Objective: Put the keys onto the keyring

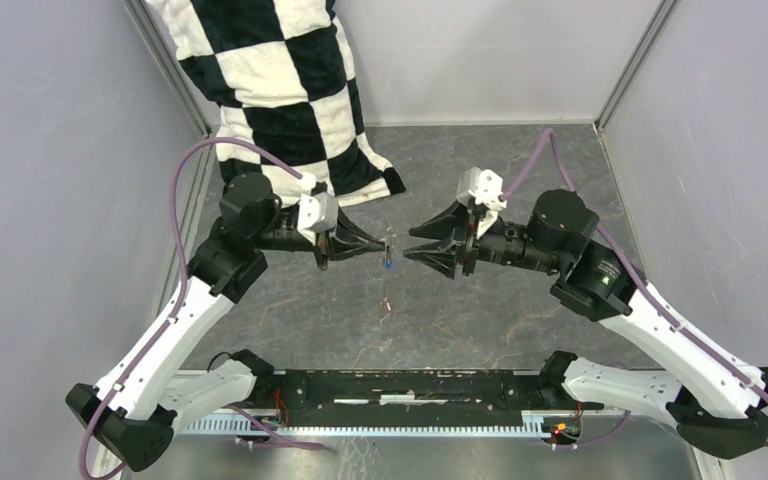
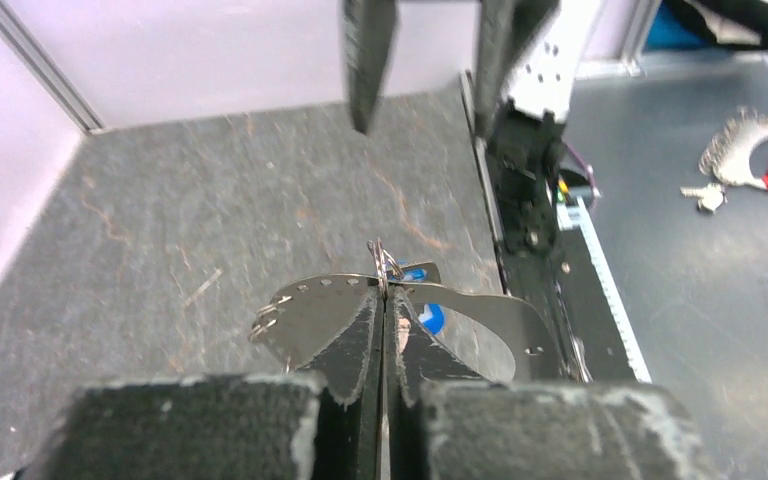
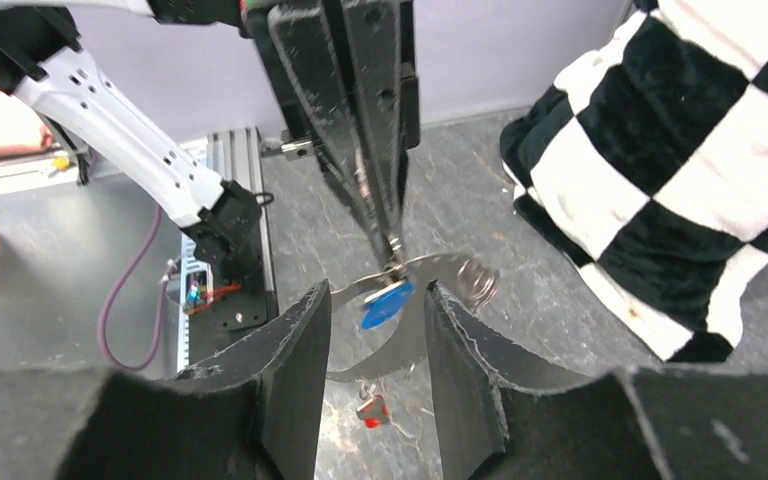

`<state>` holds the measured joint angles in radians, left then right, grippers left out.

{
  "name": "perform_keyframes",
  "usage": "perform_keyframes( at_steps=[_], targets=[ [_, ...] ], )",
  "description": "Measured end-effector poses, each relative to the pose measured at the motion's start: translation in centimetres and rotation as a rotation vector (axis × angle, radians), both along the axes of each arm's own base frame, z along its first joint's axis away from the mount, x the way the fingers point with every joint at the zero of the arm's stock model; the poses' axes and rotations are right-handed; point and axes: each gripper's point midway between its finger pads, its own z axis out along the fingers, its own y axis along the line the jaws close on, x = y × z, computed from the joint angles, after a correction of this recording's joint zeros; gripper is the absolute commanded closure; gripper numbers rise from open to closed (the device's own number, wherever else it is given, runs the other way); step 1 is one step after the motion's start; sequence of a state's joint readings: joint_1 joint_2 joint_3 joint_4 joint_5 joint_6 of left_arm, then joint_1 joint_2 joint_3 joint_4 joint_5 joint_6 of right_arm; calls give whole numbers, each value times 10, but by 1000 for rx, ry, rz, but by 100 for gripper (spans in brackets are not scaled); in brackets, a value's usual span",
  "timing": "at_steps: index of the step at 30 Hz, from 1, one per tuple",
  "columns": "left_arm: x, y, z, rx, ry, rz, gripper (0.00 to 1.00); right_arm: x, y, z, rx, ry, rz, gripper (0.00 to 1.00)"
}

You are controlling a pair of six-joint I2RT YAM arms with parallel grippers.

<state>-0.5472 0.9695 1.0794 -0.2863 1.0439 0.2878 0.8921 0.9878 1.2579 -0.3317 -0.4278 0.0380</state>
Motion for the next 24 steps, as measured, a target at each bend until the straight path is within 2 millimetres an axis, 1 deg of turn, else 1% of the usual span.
perform_keyframes(
  at_steps=[1,4,9,11,14,15,17,20,22,24],
  targets=[
    [2,-2,9,-29,-4,9,98,-2,-3,1,24,-6,-4,55],
    [7,-5,28,-92,3,32,98,-4,-4,1,67,-8,-9,55],
    [10,-8,50,-166,26,49,98,2,2,-16,87,18,-19,56],
    [10,-8,55,-181,32,51,98,4,3,-21,85,24,-26,58],
    [9,-8,59,-197,38,48,98,9,5,-15,111,6,-42,59],
    [8,-8,60,-200,41,48,98,10,5,-12,121,-2,-46,56],
    [8,-8,59,-201,46,47,98,11,5,-5,144,-16,-49,48],
    [9,-9,57,-201,46,47,98,11,6,2,173,-27,-50,41],
    [9,-9,57,-202,45,47,98,12,7,4,184,-31,-49,43],
    [8,-8,57,-203,44,47,98,13,8,6,190,-36,-48,51]
  ],
)
